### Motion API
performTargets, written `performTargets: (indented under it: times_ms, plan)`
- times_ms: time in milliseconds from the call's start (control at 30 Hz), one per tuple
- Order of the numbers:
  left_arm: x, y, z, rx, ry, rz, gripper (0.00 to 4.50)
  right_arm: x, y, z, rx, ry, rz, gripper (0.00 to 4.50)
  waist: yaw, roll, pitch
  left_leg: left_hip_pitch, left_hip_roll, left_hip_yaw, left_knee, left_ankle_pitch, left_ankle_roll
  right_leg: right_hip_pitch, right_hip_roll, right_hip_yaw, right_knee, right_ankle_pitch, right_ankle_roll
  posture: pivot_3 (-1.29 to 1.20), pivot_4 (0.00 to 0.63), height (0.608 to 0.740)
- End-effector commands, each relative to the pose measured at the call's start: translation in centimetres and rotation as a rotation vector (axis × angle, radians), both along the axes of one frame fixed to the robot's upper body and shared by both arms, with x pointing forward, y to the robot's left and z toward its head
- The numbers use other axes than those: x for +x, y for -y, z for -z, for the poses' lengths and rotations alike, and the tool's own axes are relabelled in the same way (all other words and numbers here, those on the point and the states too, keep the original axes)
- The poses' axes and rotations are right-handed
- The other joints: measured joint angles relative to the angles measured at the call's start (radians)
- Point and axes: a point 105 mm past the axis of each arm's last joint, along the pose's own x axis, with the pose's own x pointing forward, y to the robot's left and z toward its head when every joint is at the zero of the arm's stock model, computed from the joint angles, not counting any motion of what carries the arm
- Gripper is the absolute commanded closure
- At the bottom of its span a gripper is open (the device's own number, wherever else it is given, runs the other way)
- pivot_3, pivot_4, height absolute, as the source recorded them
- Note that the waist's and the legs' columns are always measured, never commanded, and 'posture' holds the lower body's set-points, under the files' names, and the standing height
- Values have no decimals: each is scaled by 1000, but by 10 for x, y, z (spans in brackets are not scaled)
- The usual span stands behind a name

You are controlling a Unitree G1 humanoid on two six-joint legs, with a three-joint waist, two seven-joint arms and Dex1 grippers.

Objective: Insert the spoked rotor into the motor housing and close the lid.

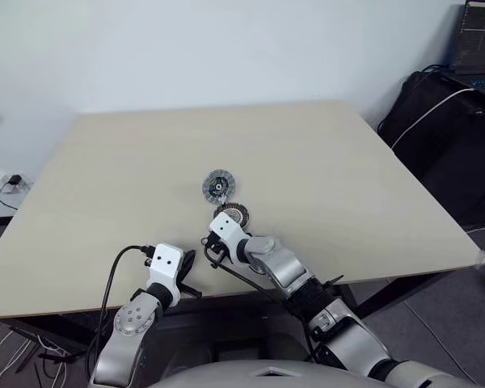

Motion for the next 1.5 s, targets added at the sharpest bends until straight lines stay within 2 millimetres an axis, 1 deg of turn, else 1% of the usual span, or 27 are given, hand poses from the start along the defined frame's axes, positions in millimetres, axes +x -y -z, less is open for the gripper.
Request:
performTargets:
  times_ms: [33,200,300,400,433,467,667,1000,1233,1500]
  plan:
    - [6,3,-16,-11,63,9,4500,5,-10,-32,97,81,-30,4471,0,0,0,0,0,0,0,0,0,0,0,0,0,0,0,0,0,740]
    - [7,2,-14,-11,58,12,4500,7,-11,-55,148,149,-40,4471,0,0,0,0,0,0,0,0,0,0,0,0,0,0,0,0,0,740]
    - [6,1,-12,-11,55,12,4500,8,-12,-65,172,175,-45,4471,0,0,0,0,0,0,0,0,0,0,0,0,0,-1,2,0,0,740]
    - [6,0,-10,-10,51,11,4500,9,-13,-65,159,184,-53,3865,0,0,0,0,0,0,0,0,0,0,0,0,0,-1,2,0,0,740]
    - [6,-1,-10,-10,50,11,4500,9,-13,-64,149,187,-52,3593,0,0,0,0,0,0,0,0,0,0,0,0,0,-1,2,0,0,740]
    - [5,-1,-9,-9,50,9,4500,8,-14,-62,139,185,-62,3207,0,0,0,0,0,0,0,0,0,0,0,0,0,-1,2,0,0,740]
    - [2,-7,-6,-5,41,-15,4500,6,-17,-52,114,163,-82,1256,0,0,0,0,0,0,0,0,0,0,0,0,0,0,0,0,0,740]
    - [-2,-12,-3,-8,40,-38,4500,14,-20,-30,79,99,-38,1256,-1,0,0,0,0,0,0,0,0,0,0,0,0,0,0,0,0,740]
    - [-4,-14,-2,-11,44,-46,4500,17,-23,-22,71,78,-23,1256,0,0,0,0,0,0,0,0,0,0,0,0,0,0,0,0,0,740]
    - [-4,-16,2,-14,44,-50,4500,18,-19,-10,38,57,0,1256,-2,1,0,0,0,0,0,0,0,0,0,0,0,0,0,0,0,740]
